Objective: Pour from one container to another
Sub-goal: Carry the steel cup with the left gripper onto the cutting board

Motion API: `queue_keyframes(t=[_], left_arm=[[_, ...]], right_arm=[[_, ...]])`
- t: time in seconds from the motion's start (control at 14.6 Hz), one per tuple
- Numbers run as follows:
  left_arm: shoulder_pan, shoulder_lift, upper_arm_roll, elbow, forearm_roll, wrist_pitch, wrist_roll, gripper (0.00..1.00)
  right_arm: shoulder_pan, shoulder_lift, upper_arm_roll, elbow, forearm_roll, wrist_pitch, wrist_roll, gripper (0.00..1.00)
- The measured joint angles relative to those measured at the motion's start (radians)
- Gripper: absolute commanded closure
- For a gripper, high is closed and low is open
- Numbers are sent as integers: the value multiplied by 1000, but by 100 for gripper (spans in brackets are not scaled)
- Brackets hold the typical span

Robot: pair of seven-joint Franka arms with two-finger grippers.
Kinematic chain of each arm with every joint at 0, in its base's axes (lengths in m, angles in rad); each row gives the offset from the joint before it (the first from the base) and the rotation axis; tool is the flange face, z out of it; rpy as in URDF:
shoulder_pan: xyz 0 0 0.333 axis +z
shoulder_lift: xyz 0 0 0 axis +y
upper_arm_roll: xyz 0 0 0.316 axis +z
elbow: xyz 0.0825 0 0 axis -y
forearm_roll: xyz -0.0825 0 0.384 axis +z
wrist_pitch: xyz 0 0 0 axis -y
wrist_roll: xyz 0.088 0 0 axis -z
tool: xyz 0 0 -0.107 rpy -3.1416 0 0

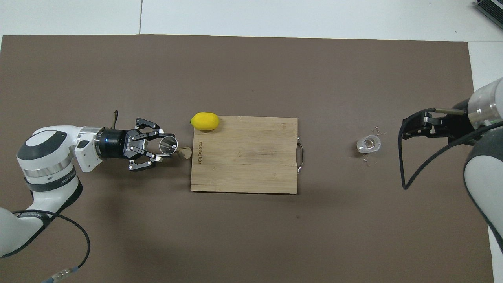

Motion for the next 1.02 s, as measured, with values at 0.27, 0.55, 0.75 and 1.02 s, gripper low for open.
queue_keyframes(t=[0.27, 0.55, 0.75, 1.02], left_arm=[[-127, -39, 0, -54, -129, 120, 0, 56], [-271, -45, 0, -66, -309, 235, 0, 55], [-360, -45, 1, -67, -426, 330, 28, 55], [-493, -43, 0, -68, -596, 475, 115, 55]], right_arm=[[0, 0, 0, 0, 0, 0, 0, 0], [0, 0, 0, 0, 0, 0, 0, 0], [0, 0, 0, 0, 0, 0, 0, 0], [0, 0, 0, 0, 0, 0, 0, 0]])
